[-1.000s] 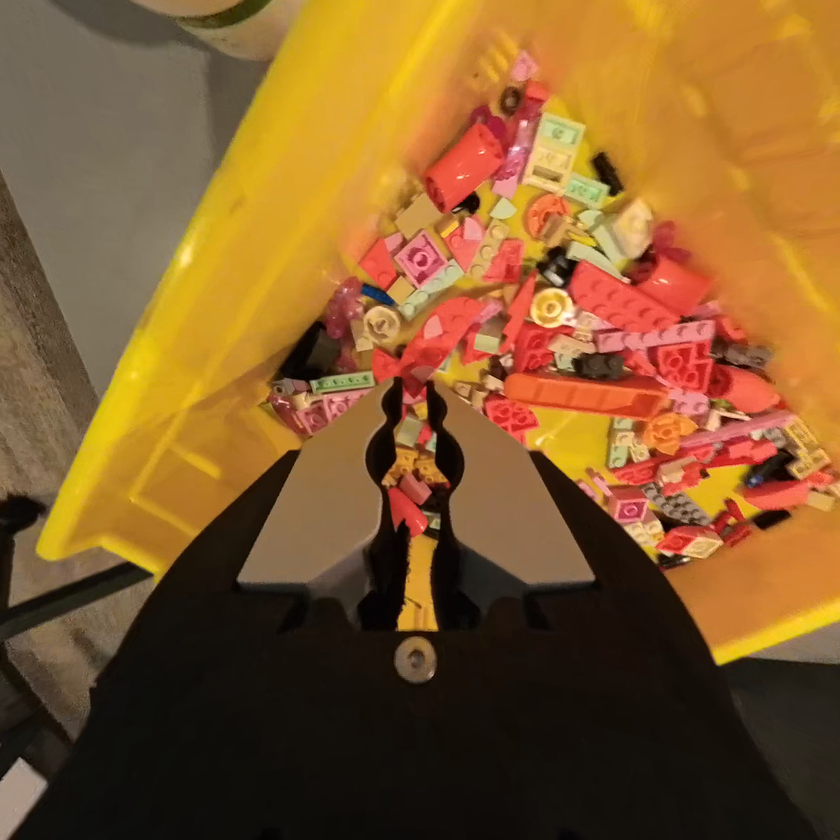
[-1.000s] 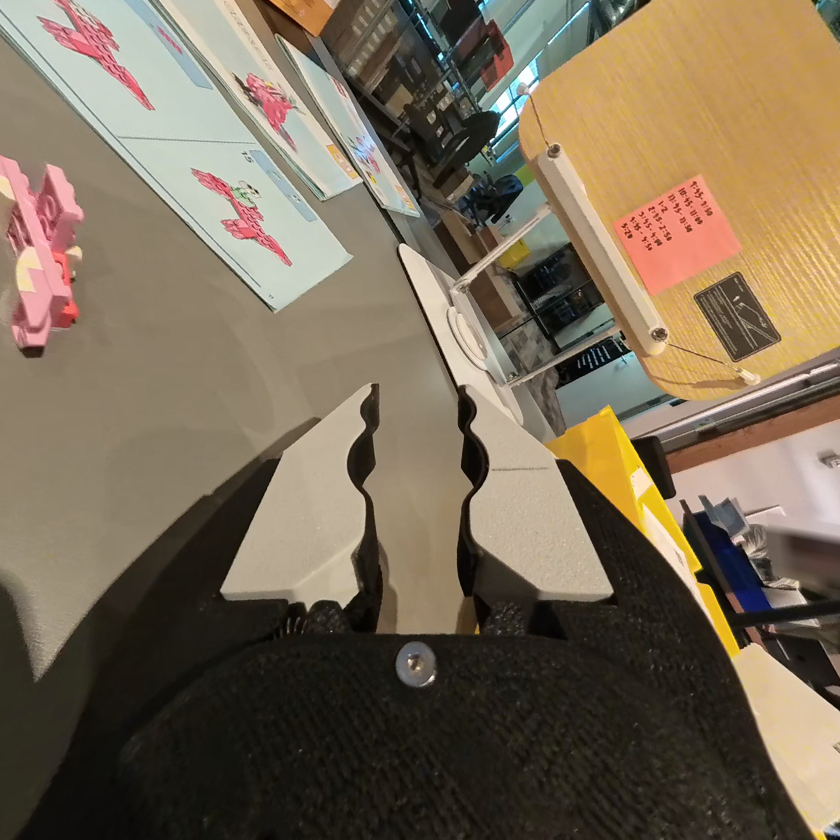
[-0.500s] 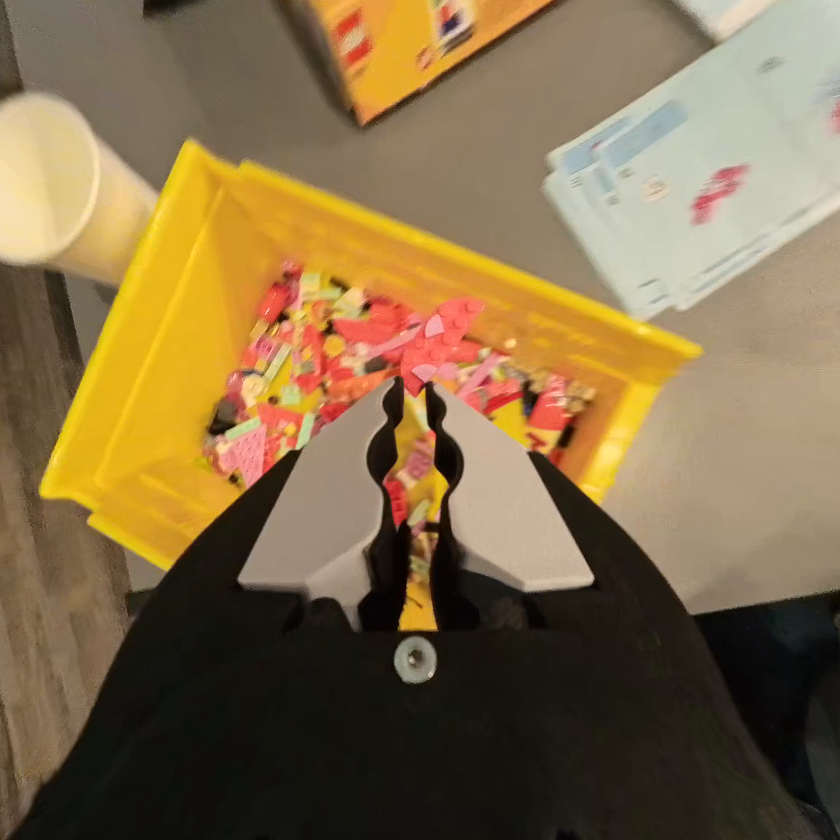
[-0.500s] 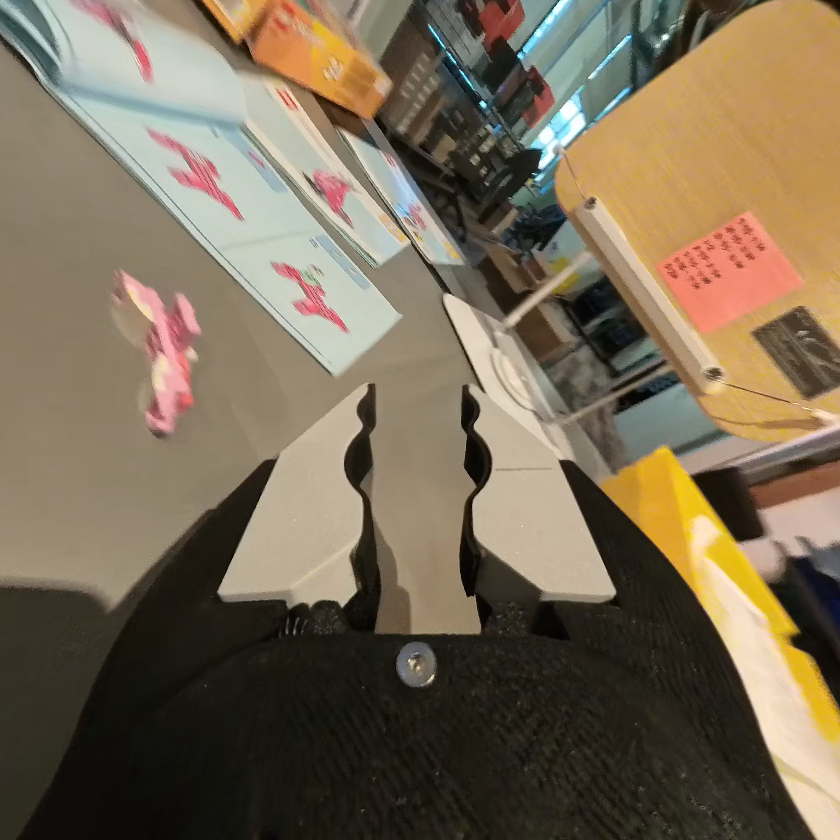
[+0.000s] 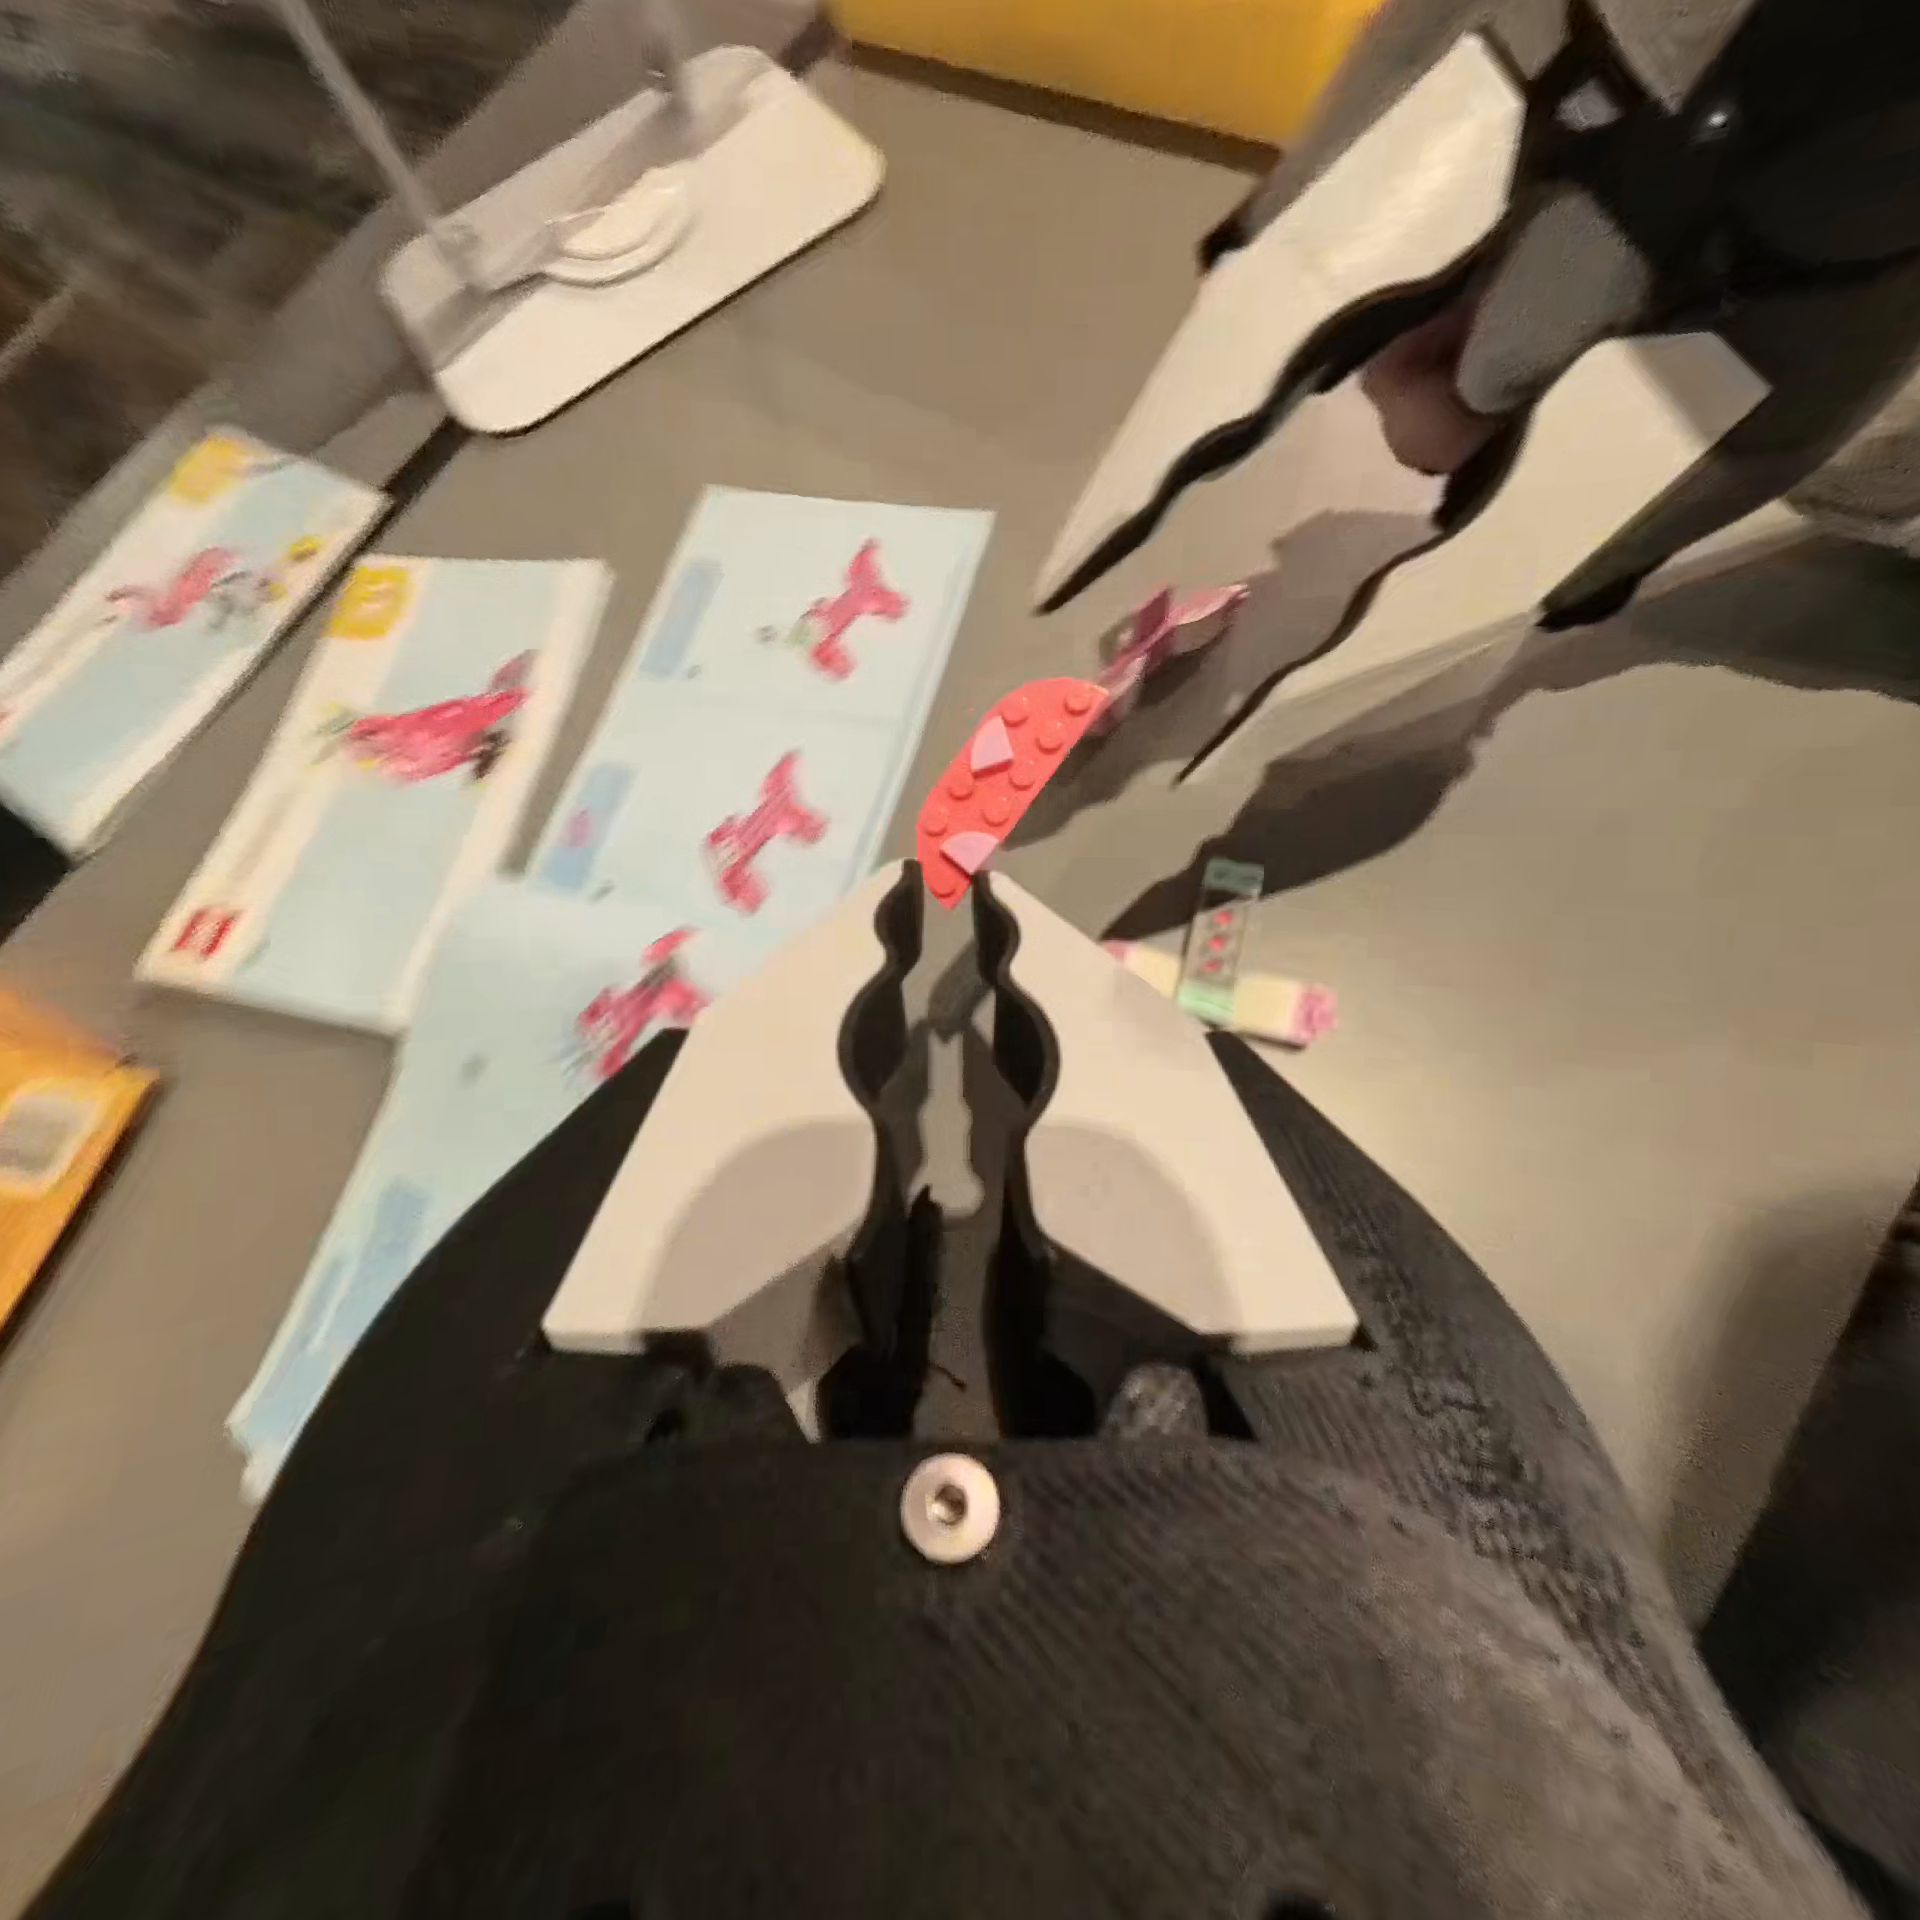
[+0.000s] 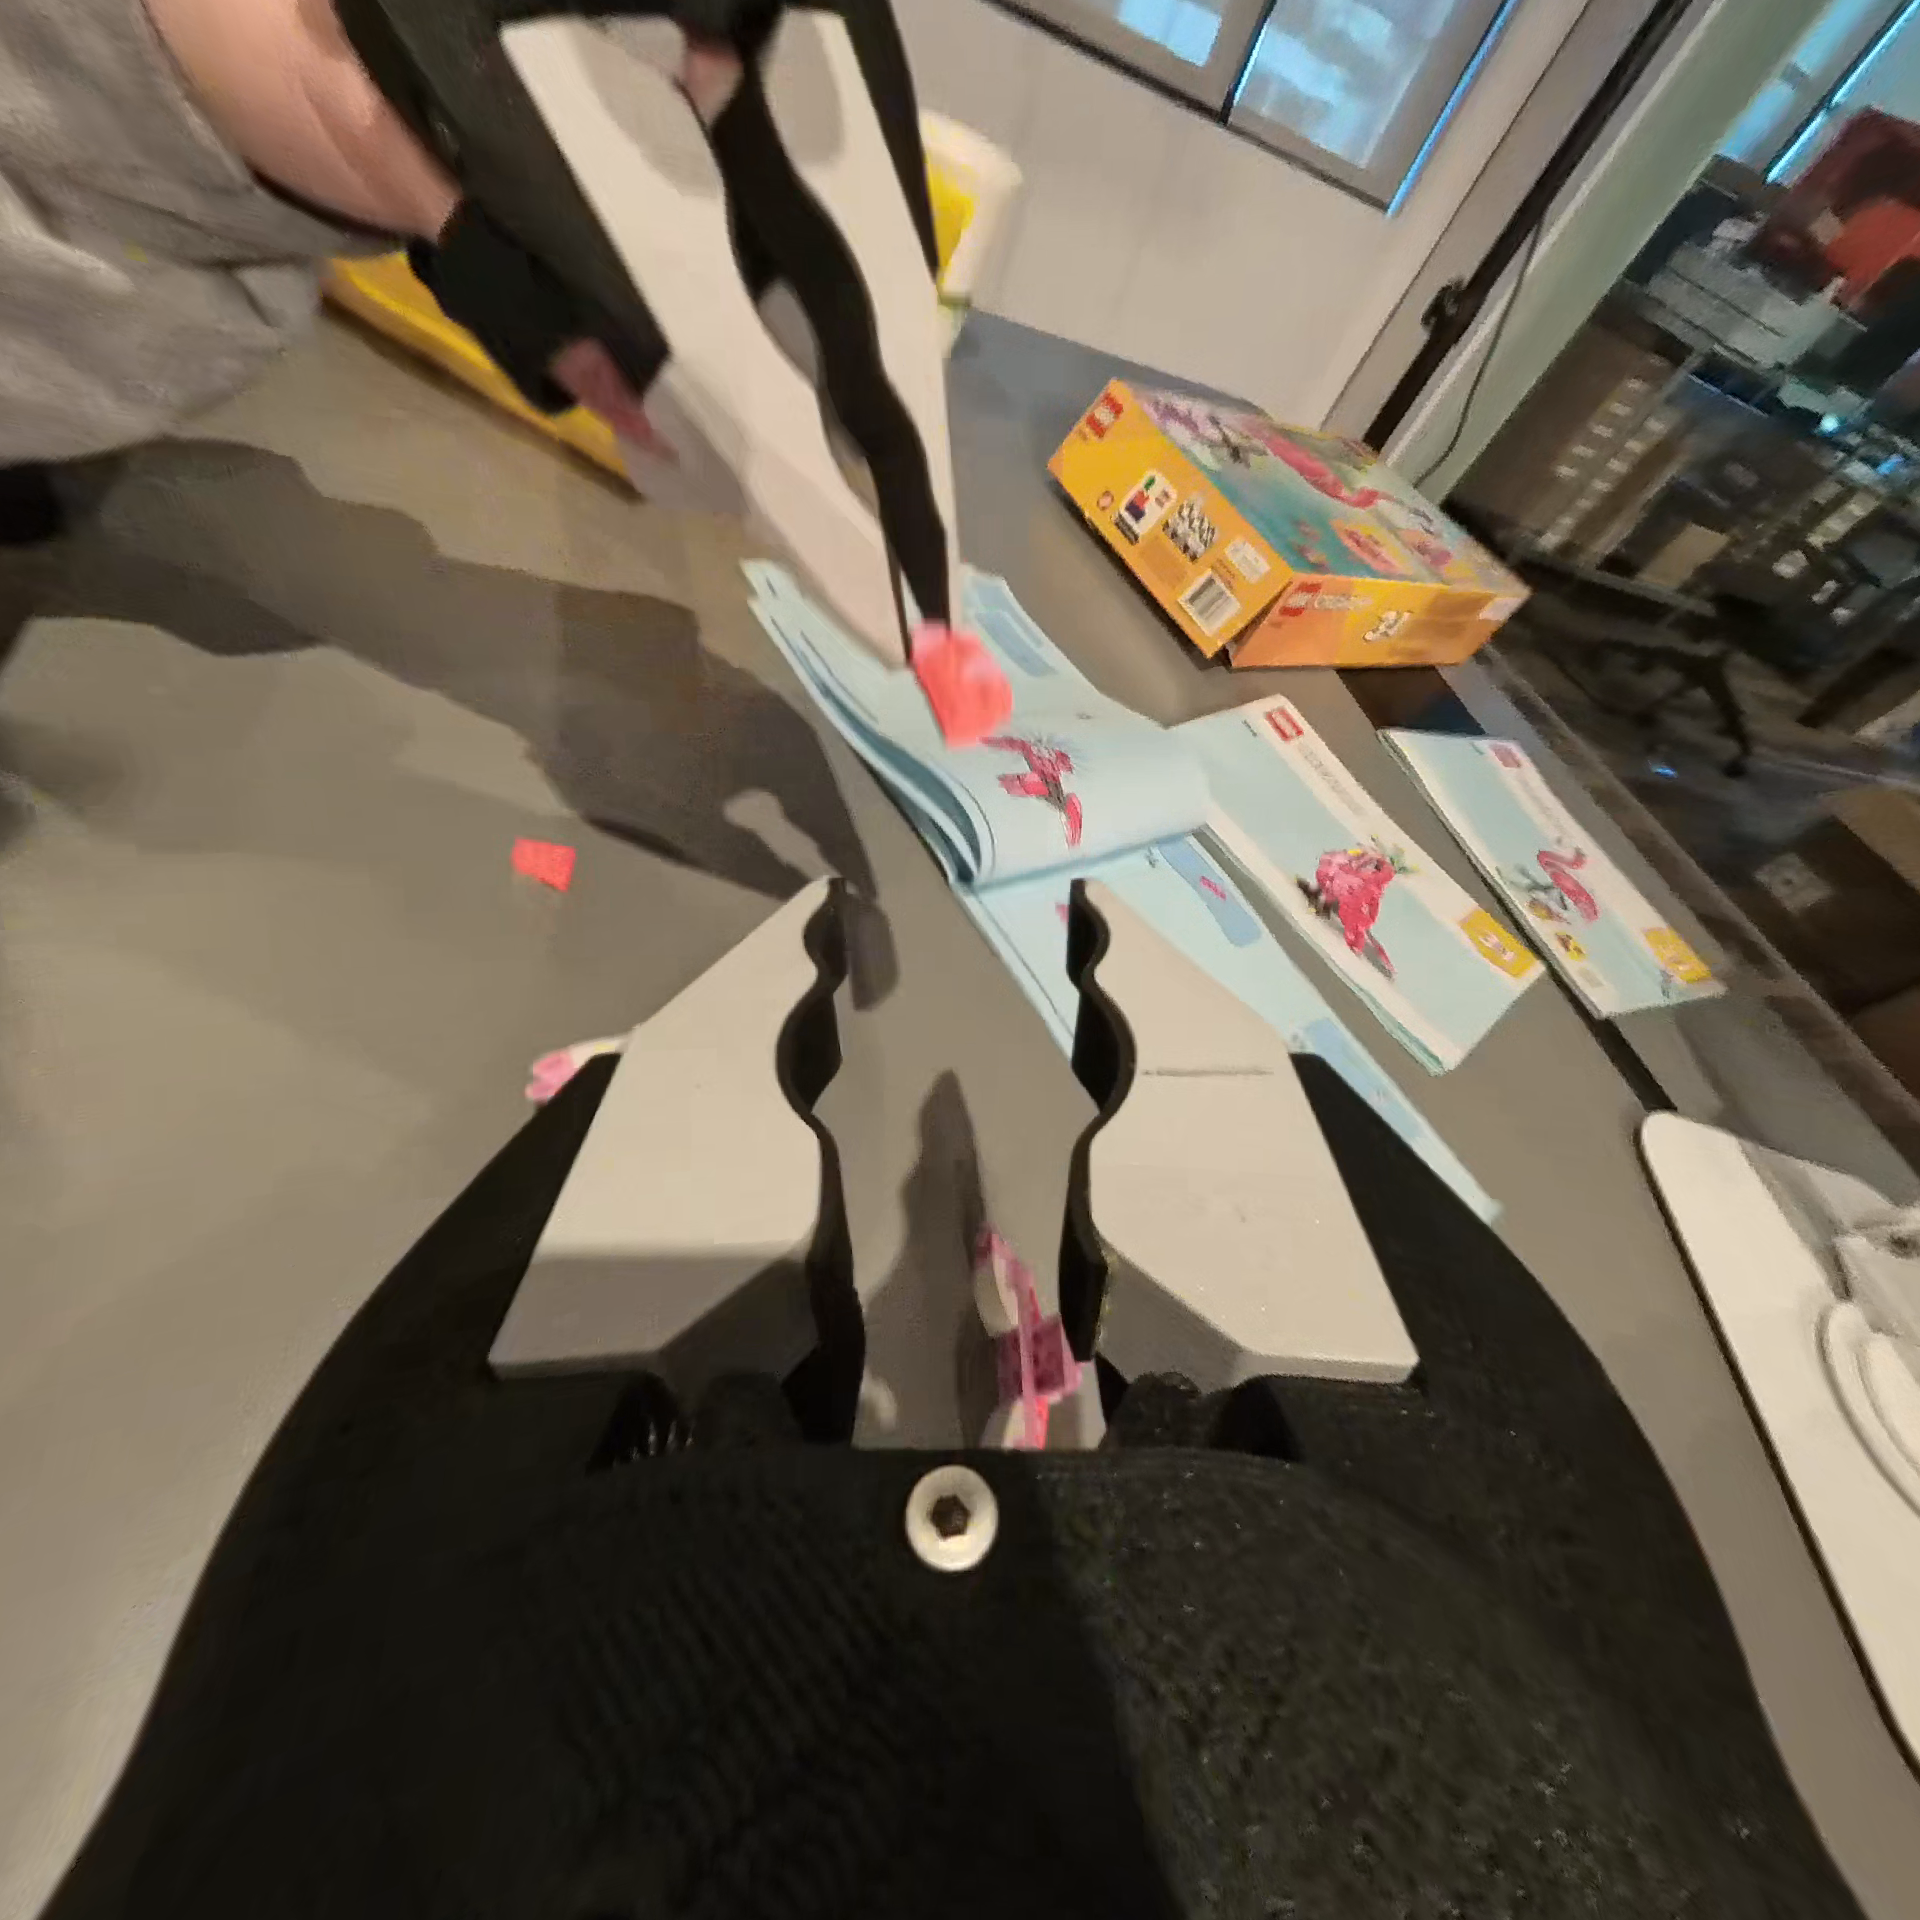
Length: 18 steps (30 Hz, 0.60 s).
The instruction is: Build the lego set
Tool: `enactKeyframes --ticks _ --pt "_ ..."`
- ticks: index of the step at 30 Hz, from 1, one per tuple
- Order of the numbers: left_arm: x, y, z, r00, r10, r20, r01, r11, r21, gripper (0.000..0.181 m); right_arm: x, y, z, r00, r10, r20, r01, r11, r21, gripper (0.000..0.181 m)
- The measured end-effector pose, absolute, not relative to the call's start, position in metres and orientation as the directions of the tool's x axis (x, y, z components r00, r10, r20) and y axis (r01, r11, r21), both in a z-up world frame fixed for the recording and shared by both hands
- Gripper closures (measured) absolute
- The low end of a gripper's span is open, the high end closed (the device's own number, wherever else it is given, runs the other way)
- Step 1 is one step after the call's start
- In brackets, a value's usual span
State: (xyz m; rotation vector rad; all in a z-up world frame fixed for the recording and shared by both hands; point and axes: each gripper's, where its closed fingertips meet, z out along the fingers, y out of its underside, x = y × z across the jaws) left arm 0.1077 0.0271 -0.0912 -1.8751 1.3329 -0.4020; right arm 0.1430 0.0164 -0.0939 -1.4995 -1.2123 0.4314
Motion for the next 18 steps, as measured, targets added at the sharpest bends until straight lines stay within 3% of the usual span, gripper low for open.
enactKeyframes --ticks 3,8,13,18 --pt "0.151 0.021 -0.117 0.332 -0.916 -0.226 -0.688 -0.071 -0.723 0.173 0.162 0.024 -0.115 0.436 0.841 0.32 0.503 0.067 -0.862 0.138" --pt "0.186 0.023 -0.129 0.278 -0.919 -0.28 -0.685 0.015 -0.729 0.173 0.188 0.022 -0.131 0.423 0.86 0.285 0.522 0.026 -0.852 0.148" --pt "0.203 0.024 -0.137 0.201 -0.919 -0.339 -0.71 0.102 -0.697 0.173 0.202 0.027 -0.138 0.421 0.818 0.392 0.604 0.07 -0.794 0.166" --pt "0.214 0.025 -0.146 0.165 -0.939 -0.301 -0.683 0.111 -0.722 0.166 0.216 0.034 -0.149 0.4 0.766 0.503 0.7 0.099 -0.707 0.166"
